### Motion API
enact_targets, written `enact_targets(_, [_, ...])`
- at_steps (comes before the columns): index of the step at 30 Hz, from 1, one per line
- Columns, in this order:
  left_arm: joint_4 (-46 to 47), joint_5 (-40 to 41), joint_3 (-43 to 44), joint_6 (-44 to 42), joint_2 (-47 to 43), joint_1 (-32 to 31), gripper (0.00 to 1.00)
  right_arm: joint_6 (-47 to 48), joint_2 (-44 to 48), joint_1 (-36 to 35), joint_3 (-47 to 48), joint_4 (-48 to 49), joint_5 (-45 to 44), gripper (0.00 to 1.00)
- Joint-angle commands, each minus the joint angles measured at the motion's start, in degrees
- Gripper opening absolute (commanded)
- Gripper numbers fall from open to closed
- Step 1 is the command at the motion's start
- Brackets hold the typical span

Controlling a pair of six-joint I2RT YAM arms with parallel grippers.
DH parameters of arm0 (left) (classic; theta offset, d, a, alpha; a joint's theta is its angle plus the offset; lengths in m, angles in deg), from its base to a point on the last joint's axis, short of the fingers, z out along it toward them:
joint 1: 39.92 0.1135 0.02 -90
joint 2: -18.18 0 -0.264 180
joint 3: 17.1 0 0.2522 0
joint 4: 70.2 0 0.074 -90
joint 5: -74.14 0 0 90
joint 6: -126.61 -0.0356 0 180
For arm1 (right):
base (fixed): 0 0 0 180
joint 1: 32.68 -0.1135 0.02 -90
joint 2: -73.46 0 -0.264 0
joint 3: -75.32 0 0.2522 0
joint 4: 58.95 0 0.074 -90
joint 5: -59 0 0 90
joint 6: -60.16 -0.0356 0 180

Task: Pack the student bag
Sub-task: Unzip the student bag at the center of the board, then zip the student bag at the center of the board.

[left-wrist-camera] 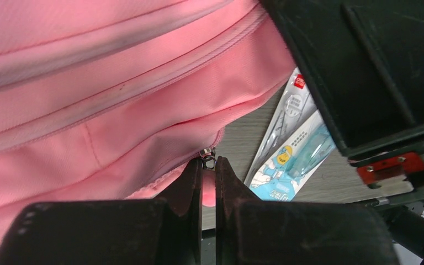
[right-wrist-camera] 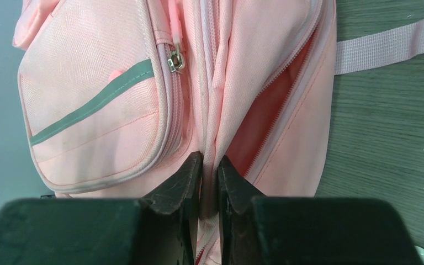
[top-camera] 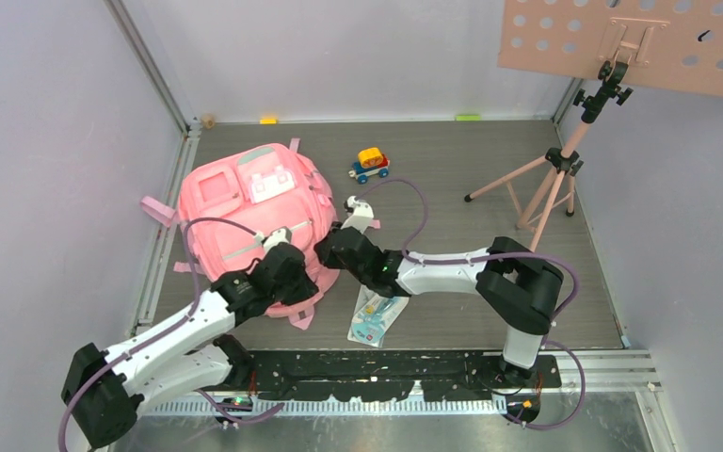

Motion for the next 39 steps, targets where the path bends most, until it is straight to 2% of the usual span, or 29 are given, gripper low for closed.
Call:
enact_targets(1, [17.9, -0.8, 2.7, -1.2, 3.1, -1.3, 0.0, 1.3, 2.5, -1.1, -1.4, 3.1, -2.7, 0.0])
enact_targets(10, [26.0, 1.0, 3.8, -4.2, 8.6, -1.4, 0.0, 5.2, 5.2, -0.9, -4.8, 4.2, -4.7, 0.01])
enact_targets(11, [25.4, 0.9, 4.4, -4.9, 9.0, -1.4, 0.02, 6.0, 6.2, -0.8, -4.9, 3.5, -4.8, 0.03])
enact_targets(12, [24.4, 0.9, 5.1, -5.7, 8.9, -1.4, 0.08, 7.3, 6.8, -0.6, -5.2, 2.8, -5.4, 0.05])
enact_targets(14, [21.6, 1.4, 6.2, -7.9, 8.0, -1.4, 0.29, 9.1, 8.9, 0.1, -5.8, 0.2, -5.9, 0.19])
enact_targets(15, [19.7, 1.6, 6.9, -9.0, 7.2, -1.4, 0.4, 9.5, 10.6, 0.4, -6.1, -1.6, -6.1, 0.31])
enact_targets(16, [17.5, 1.7, 7.7, -10.0, 6.3, -1.3, 0.49, 10.3, 11.5, 1.3, -7.0, -2.4, -6.3, 0.37])
enact_targets(17, [15.0, 1.9, 8.4, -10.8, 5.5, -1.3, 0.55, 10.8, 13.5, 1.7, -8.5, -3.5, -6.2, 0.46])
enact_targets(19, [9.8, 1.8, 9.7, -12.3, 4.2, -1.3, 0.62, 12.2, 16.6, 2.8, -10.8, -4.6, -5.4, 0.59])
enact_targets(21, [4.7, 1.7, 11.1, -13.9, 3.0, -1.3, 0.65, 13.6, 19.5, 3.4, -12.8, -5.7, -4.3, 0.67])
enact_targets(24, [-1.4, 1.7, 12.9, -16.4, 1.5, -1.3, 0.67, 16.3, 22.7, 3.5, -15.6, -5.6, -0.1, 0.73])
enact_targets(30, [-8.9, 3.2, 14.2, -20.7, 2.8, -1.3, 0.66, 21.8, 22.4, 3.5, -20.7, 4.8, 19.9, 0.78])
enact_targets(31, [-9.5, 3.4, 14.3, -21.0, 3.3, -1.3, 0.65, 22.6, 21.8, 3.6, -21.5, 6.0, 24.3, 0.78])
enact_targets(35, [-8.8, 4.3, 12.9, -22.1, 4.0, -1.3, 0.63, 22.5, 17.5, 5.8, -23.7, 16.2, 32.4, 0.77])
enact_targets(39, [-7.6, 5.1, 11.1, -22.1, 4.6, -1.3, 0.63, 23.9, 13.3, 7.4, -22.7, 21.2, 35.7, 0.76])
